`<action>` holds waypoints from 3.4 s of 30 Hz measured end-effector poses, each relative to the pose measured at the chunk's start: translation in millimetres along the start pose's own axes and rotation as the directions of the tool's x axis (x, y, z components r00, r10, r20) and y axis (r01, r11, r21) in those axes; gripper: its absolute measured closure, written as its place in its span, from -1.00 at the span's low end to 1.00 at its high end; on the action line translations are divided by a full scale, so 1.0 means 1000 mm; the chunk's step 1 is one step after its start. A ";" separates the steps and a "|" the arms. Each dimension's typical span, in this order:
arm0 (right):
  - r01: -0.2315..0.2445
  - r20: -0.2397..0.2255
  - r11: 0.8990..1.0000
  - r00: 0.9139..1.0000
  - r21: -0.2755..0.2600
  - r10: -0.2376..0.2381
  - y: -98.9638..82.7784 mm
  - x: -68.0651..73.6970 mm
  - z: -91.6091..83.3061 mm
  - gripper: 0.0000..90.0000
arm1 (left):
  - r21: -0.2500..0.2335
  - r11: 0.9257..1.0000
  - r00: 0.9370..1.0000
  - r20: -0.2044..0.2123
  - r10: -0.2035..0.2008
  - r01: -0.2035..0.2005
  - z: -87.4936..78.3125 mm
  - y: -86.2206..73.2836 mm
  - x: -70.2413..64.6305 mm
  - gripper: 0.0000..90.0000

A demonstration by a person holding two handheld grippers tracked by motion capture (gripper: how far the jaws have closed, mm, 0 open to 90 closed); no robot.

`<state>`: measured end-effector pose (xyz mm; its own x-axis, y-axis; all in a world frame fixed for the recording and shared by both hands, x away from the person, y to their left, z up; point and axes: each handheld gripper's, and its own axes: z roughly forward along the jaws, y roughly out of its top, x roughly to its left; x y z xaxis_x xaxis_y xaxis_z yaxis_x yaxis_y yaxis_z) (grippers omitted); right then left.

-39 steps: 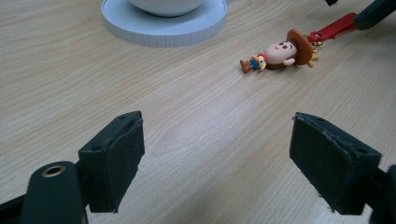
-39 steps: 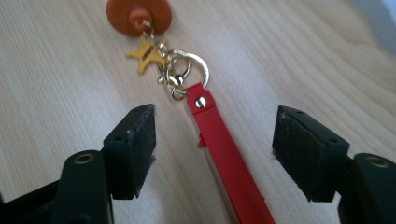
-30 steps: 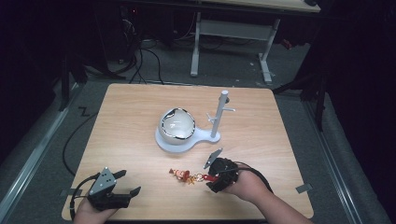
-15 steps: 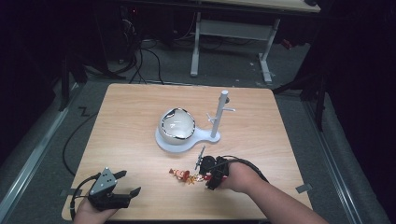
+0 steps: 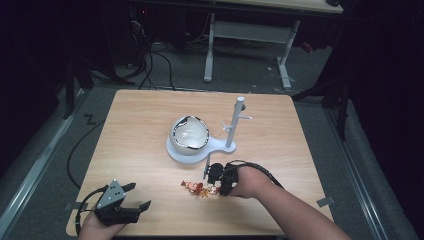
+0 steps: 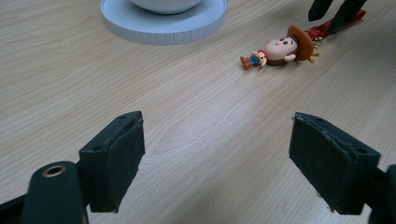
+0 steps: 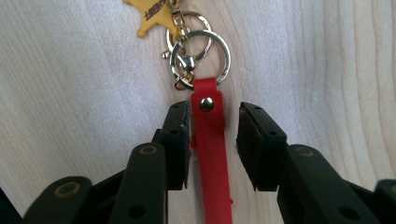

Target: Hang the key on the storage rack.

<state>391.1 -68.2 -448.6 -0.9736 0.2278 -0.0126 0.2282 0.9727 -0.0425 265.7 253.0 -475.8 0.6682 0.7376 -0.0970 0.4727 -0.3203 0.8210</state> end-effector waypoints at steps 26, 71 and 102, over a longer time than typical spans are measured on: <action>0.034 -0.051 0.999 0.998 0.034 -0.032 0.009 -0.003 0.008 0.64 | 0.005 1.000 1.000 0.002 0.005 -0.005 0.001 0.000 -0.001 -0.57; -0.222 0.041 0.967 0.973 -0.127 0.228 -0.067 -0.034 -0.119 0.67 | 0.011 1.000 1.000 -0.005 -0.002 0.002 0.001 -0.001 0.000 -0.57; -0.351 0.120 0.921 0.920 -0.166 0.372 -0.106 -0.069 -0.182 0.67 | 0.015 1.000 1.000 -0.006 -0.001 0.002 0.001 -0.001 -0.001 -0.57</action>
<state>433.5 -179.2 -261.7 -0.8107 0.5665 -0.1475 0.5517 0.8237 0.1312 265.5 252.1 -477.7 0.6639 0.7418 -0.0947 0.4823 -0.3280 0.8123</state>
